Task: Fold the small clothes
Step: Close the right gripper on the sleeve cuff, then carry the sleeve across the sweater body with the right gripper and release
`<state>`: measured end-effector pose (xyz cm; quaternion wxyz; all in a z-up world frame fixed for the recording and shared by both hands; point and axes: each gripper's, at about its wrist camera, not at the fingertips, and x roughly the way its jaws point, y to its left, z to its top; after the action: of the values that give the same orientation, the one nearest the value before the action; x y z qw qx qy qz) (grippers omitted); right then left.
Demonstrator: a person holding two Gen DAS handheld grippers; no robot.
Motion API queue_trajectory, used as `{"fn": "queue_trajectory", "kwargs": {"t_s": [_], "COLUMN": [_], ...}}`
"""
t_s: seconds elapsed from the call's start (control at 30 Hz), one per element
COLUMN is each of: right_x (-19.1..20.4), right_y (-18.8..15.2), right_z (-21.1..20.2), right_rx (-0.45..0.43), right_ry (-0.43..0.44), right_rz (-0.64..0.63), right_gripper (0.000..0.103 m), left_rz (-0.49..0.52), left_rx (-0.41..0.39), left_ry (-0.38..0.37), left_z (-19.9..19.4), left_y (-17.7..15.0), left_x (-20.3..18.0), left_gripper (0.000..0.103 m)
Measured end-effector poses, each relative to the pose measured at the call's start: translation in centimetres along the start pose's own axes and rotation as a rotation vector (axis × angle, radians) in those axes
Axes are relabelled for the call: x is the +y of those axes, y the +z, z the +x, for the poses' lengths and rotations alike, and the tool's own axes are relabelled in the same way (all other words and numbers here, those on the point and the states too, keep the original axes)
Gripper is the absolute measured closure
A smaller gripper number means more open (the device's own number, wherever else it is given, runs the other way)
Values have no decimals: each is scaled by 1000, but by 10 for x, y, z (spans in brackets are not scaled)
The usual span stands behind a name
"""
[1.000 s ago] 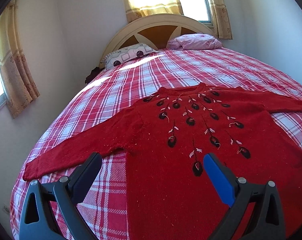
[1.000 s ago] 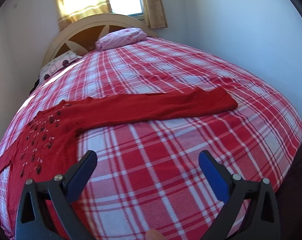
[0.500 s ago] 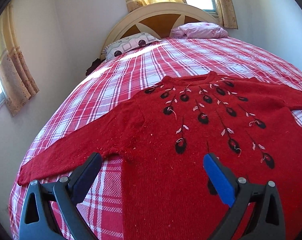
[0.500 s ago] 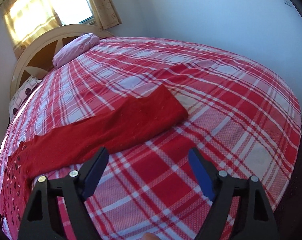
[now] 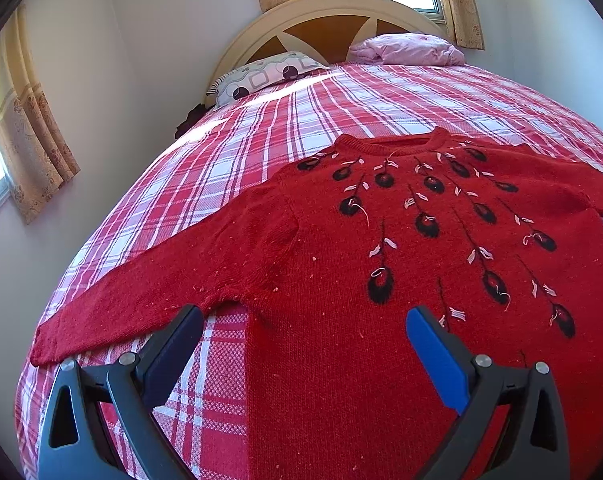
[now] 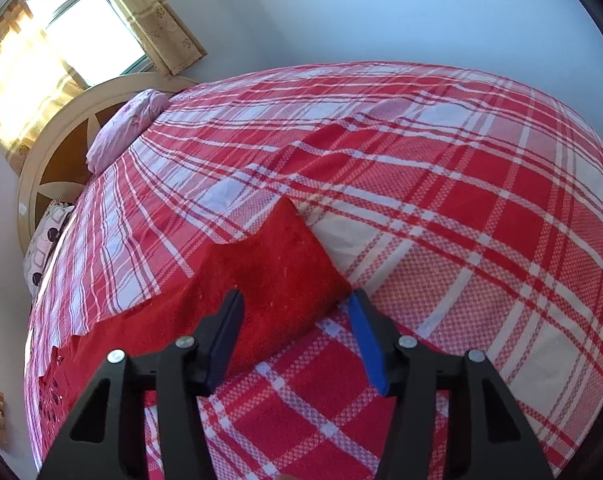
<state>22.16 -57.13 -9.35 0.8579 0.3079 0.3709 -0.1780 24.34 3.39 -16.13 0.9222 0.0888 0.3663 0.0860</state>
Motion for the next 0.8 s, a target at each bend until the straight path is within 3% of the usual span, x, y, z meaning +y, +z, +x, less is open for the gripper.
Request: {"fn": "queue_trajectory", "kwargs": {"t_s": [0.03, 0.1, 0.17, 0.47, 0.8], "right_x": [1, 1, 2, 51, 157], "right_y": [2, 5, 8, 10, -1], "right_z": [3, 7, 8, -6, -20], "right_rx": [3, 9, 12, -37, -50], "right_ry": [-6, -14, -6, 5, 122], "right_rz": [2, 0, 1, -122, -318], "right_gripper": [62, 81, 85, 88, 89], "left_rz": [-1, -1, -3, -60, -107], "left_rx": [3, 6, 3, 6, -3], "left_ry": [-2, -4, -5, -84, -125], "left_z": [1, 2, 1, -5, -9], "left_y": [0, 0, 0, 1, -2], "left_x": [0, 0, 1, 13, 28], "left_gripper": [1, 1, 1, 1, 1]}}
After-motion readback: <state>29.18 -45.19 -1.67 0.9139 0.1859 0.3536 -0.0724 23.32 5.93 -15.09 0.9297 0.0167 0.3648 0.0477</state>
